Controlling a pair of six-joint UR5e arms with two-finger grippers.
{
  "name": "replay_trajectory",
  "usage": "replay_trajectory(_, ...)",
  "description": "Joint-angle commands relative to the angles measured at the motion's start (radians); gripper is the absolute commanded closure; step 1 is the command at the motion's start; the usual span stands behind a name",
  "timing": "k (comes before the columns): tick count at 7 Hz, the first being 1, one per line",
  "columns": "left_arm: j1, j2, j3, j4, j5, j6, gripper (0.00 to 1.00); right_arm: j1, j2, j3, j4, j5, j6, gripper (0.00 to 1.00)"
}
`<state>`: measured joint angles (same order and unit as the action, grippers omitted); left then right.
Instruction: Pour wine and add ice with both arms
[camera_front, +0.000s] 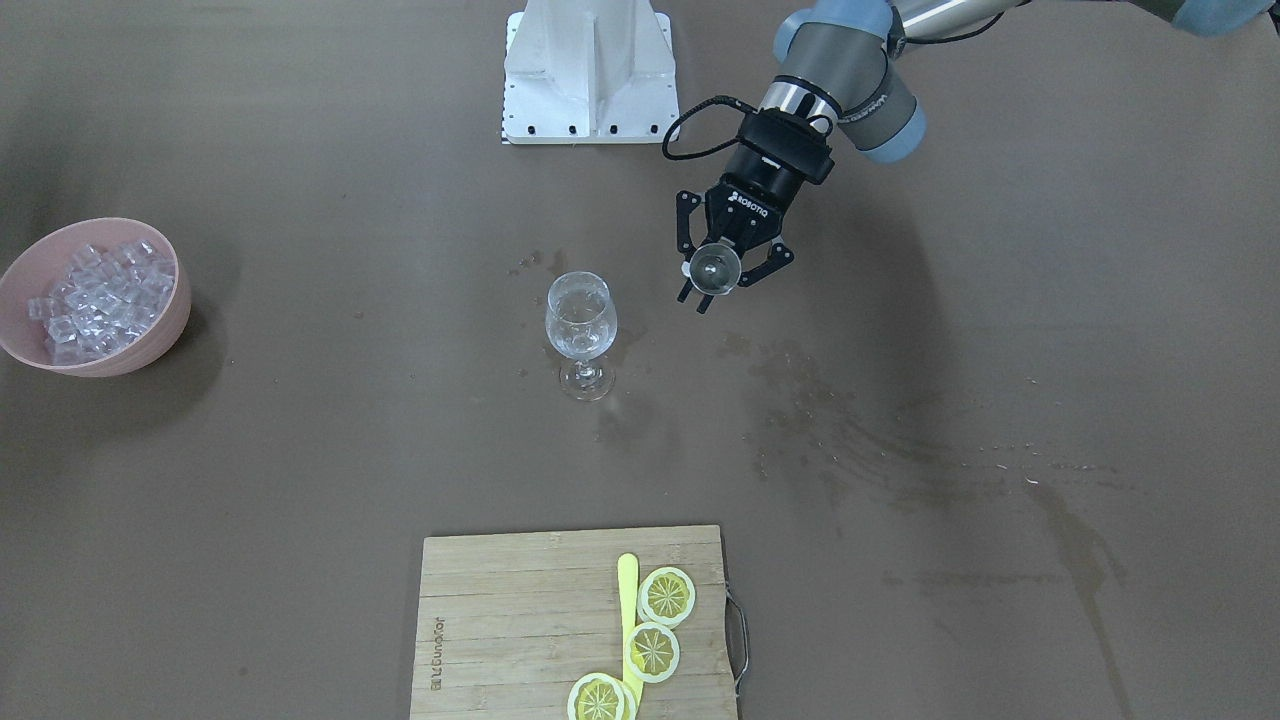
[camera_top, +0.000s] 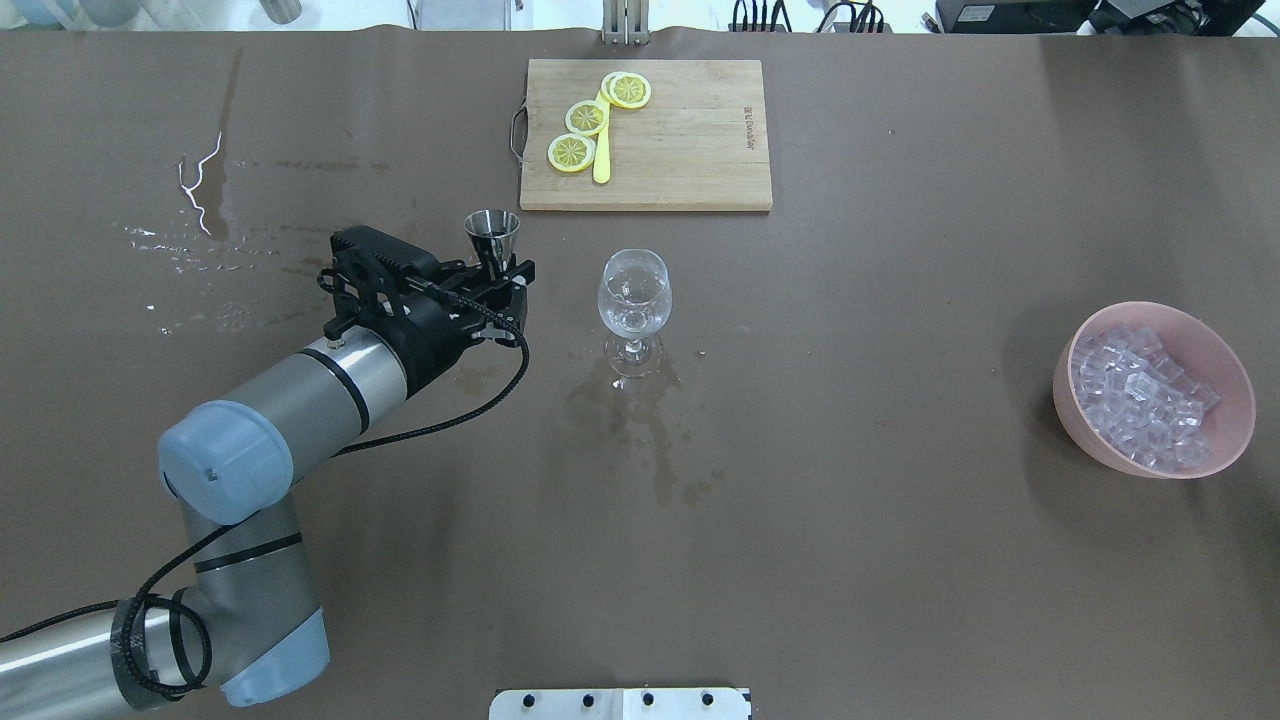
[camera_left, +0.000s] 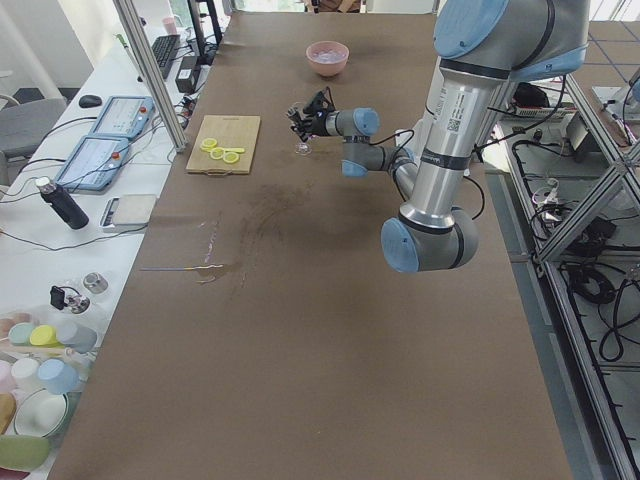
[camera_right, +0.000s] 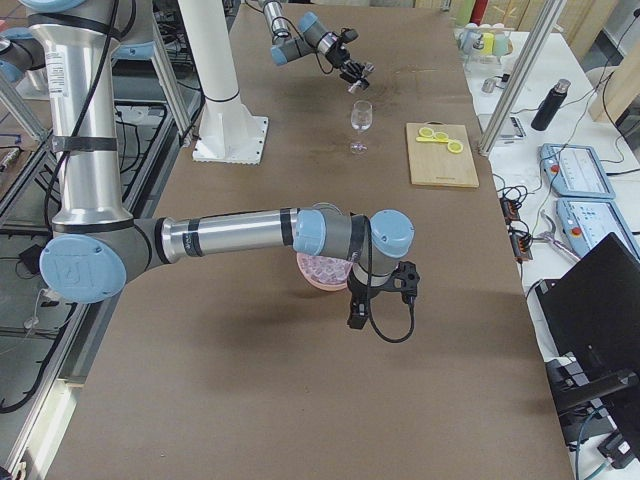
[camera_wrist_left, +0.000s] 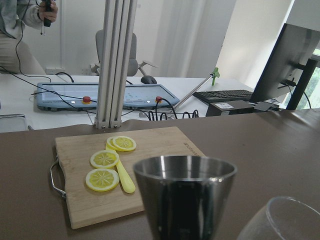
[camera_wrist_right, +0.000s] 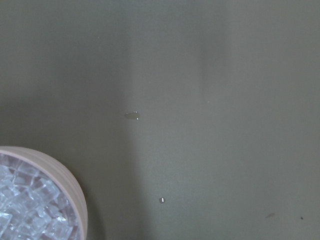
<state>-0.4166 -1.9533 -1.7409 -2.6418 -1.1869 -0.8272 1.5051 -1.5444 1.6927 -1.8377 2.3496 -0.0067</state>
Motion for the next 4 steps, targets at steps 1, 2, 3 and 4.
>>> replay_trajectory(1, -0.010, 0.001, -0.041, -0.010, -0.098, 0.028, 1.00, -0.003, 0.001, -0.010, 0.000, 0.000, -0.001, 0.00)
replay_trajectory(2, -0.010, 0.002, -0.043, -0.015, -0.097, 0.028, 1.00, -0.006, 0.003, -0.010, 0.000, 0.000, -0.001, 0.00)
replay_trajectory(3, -0.007, 0.001, -0.042, -0.012, -0.099, 0.029, 1.00, -0.006, 0.012, -0.018, 0.000, 0.000, -0.001, 0.00)
replay_trajectory(4, -0.007, 0.001, -0.040, -0.010, -0.094, 0.043, 1.00, -0.006, 0.020, -0.028, 0.000, 0.000, -0.001, 0.00)
